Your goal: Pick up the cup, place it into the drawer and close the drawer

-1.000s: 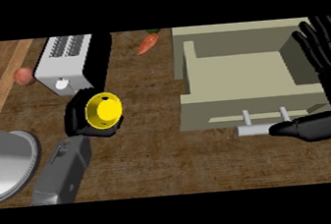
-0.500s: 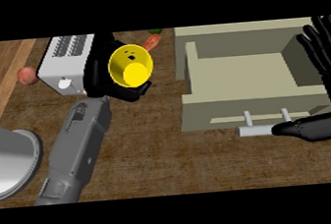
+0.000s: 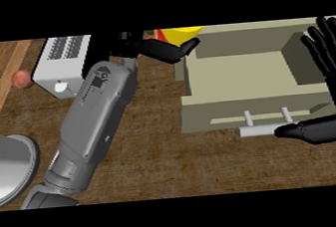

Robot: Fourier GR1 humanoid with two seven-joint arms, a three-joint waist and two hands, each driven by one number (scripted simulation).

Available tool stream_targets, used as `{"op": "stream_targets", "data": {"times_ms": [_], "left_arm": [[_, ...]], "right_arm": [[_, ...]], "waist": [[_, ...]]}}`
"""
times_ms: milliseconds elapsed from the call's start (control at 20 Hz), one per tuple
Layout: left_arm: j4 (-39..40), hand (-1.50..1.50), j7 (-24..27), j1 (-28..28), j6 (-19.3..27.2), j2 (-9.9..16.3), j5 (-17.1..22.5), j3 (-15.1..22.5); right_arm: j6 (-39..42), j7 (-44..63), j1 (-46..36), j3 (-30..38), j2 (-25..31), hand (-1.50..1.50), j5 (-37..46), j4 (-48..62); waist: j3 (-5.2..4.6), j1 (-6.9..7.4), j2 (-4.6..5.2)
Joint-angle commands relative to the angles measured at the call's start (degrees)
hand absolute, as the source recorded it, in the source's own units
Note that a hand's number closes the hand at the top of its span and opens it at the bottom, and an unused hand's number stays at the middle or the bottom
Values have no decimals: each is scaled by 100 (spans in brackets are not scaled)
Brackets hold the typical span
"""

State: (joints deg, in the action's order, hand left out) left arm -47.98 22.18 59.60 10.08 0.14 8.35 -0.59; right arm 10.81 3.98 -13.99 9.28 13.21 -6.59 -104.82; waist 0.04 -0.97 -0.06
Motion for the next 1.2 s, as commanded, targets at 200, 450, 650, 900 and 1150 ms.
{"op": "stream_targets", "data": {"times_ms": [200,450,650,900,1150], "left_arm": [[1418,150,-895,1365,828,-14,400,538],[2464,150,-711,1674,1223,-14,600,980],[2838,150,-993,1795,854,-14,810,1423],[3077,150,-1180,1623,448,-14,914,1964],[2983,-150,-1007,1385,567,-14,1086,2352]], "right_arm": [[30,261,-714,165,170,-150,-208,376],[66,-14,-478,-81,-69,-150,-139,254],[123,23,-454,-211,-44,-150,-50,157],[232,128,-726,-65,62,-150,-309,251],[203,96,-1013,-325,-72,-150,-179,321]], "waist": [[1,-142,59],[5,-389,124],[7,-608,165],[9,-770,209],[7,-993,280]]}}
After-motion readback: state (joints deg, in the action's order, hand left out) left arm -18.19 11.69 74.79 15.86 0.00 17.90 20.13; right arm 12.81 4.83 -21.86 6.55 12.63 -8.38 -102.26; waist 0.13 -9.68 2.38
